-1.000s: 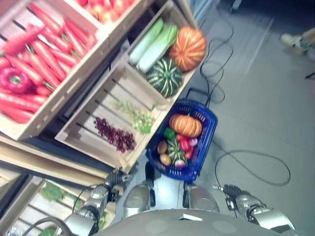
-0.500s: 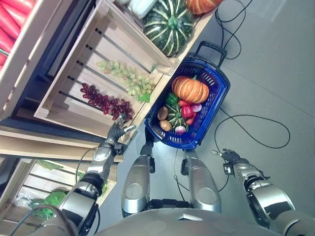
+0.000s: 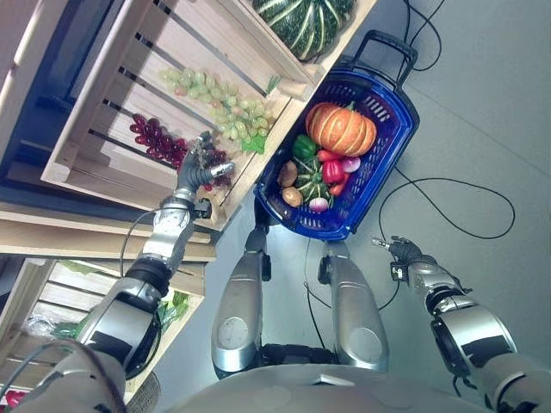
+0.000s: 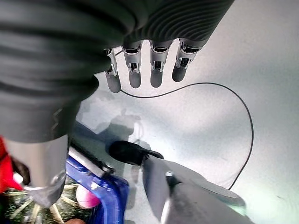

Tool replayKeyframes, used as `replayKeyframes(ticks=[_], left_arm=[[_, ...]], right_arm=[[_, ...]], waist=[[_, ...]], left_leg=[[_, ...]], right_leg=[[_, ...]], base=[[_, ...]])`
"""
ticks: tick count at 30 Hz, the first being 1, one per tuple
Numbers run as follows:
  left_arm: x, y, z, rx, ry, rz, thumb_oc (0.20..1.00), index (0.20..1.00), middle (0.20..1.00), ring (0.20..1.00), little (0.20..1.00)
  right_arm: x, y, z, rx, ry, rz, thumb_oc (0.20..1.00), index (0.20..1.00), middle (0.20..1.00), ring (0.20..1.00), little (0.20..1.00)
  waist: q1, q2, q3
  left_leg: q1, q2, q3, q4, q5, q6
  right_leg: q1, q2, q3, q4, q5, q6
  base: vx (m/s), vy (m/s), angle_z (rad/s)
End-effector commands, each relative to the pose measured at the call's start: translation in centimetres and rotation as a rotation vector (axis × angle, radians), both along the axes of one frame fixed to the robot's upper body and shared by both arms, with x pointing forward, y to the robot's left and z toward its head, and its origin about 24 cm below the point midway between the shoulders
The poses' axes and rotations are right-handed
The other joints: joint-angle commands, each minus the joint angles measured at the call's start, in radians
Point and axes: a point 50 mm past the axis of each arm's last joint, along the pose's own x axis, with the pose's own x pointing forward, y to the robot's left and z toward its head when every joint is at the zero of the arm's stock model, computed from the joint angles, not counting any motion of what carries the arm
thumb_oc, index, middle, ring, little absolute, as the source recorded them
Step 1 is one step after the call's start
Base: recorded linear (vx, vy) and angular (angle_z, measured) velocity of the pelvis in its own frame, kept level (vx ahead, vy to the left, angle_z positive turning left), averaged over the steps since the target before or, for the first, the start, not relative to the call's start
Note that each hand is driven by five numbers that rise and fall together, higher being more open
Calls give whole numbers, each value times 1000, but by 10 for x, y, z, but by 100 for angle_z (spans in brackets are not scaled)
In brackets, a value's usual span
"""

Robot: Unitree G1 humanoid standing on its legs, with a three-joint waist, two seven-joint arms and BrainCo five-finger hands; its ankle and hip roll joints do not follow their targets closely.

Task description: Pick up fruits and vegetables into the basket

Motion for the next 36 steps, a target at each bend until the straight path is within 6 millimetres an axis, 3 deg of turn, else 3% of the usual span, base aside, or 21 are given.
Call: replayKeyframes(ticks=[1,6,9,15,25,36], left_arm=[[0,5,33,326,-234,116,1000,1000,1000,1000,1000],[8,13,58,805,-384,200,1000,1000,1000,1000,1000],[13,16,63,972,-400,203,1000,1000,1000,1000,1000],[18,24,53,1252,-343,136,1000,1000,1000,1000,1000],[23,35,47,1512,-241,58,1000,1000,1000,1000,1000],[21,73,31,1722,-59,252,1000,1000,1000,1000,1000]], right_arm=[[-10,-12,-2,-21,22,-29,1000,1000,1000,1000,1000],[-7,-12,0,-23,10,-24,1000,1000,1000,1000,1000],[-3,-11,3,-27,2,-16,1000,1000,1000,1000,1000],[7,-17,14,-51,-15,6,1000,1000,1000,1000,1000],[17,-23,26,-77,-30,24,1000,1000,1000,1000,1000],[25,-20,32,-88,-45,41,1000,1000,1000,1000,1000]], waist=[[-14,-35,2],[-18,-40,2],[-24,-42,2],[-38,-40,2],[-51,-32,2],[-64,-40,2]], left_leg=[[-138,-20,-25,223,-116,-7],[-197,-24,-29,285,-133,-2],[-228,-24,-30,319,-140,0],[-266,-18,-20,357,-149,0],[-310,-5,-12,409,-165,-2],[-336,-6,-15,413,-160,-6]], right_leg=[[-117,-87,26,150,6,71],[-175,-80,34,204,-10,62],[-205,-75,36,233,-16,59],[-242,-67,37,267,-28,53],[-292,-57,45,322,-50,47],[-318,-50,53,320,-48,44]], base=[[-34,1,4],[-8,0,2],[-18,3,4],[-9,26,0],[4,38,-1],[-1,7,-1]])
